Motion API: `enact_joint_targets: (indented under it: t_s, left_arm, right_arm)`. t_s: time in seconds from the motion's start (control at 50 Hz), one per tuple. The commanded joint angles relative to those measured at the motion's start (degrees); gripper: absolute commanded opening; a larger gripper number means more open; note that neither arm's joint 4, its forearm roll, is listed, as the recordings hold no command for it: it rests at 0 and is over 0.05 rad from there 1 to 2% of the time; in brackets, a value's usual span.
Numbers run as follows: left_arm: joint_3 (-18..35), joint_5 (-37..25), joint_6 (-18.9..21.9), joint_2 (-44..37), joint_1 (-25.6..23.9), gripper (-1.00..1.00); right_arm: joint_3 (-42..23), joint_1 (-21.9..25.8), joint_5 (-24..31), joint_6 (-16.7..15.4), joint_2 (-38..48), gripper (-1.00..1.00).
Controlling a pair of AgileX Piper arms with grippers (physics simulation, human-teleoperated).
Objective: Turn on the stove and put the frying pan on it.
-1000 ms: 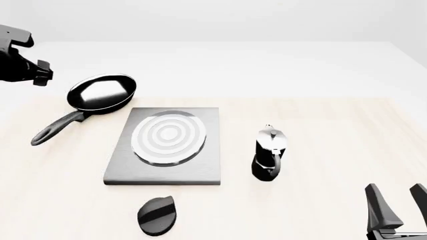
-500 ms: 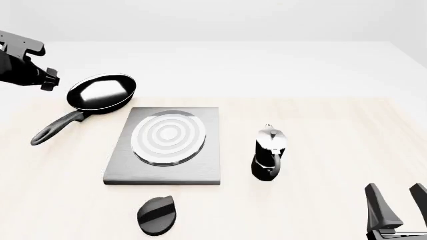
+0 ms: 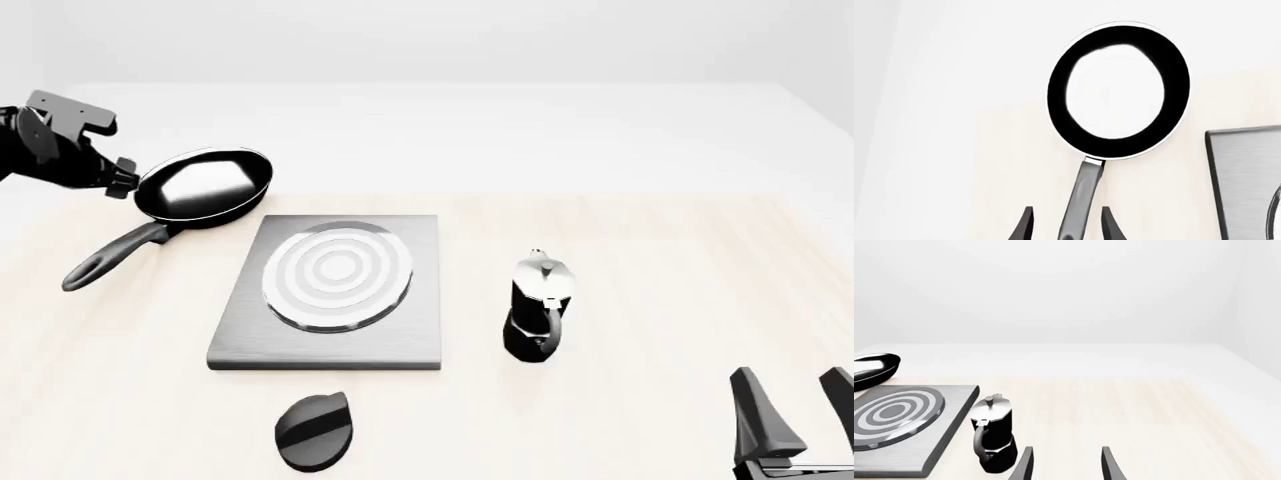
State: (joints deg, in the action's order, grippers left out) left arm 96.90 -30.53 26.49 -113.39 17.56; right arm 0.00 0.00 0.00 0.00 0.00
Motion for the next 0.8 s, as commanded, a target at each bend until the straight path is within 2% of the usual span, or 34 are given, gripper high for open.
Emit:
enact_joint_targets:
  t_s: [0.02, 0.22, 0.8]
  left_arm:
    - [-1.0, 2.1, 0.8, -3.2, 0.6, 1.00]
    - [-2.6, 3.7, 1.7, -4.5, 1.6, 1.00]
    - [-1.8, 6.6, 2.3, -12.3, 2.3, 1.00]
  right_arm:
    - [0.0, 0.0, 0.0, 0.0, 0.0, 1.00]
    - [0.0, 0.0, 0.0, 0.0, 0.0, 1.00]
    - [0.0, 0.0, 0.0, 0.0, 0.0, 1.00]
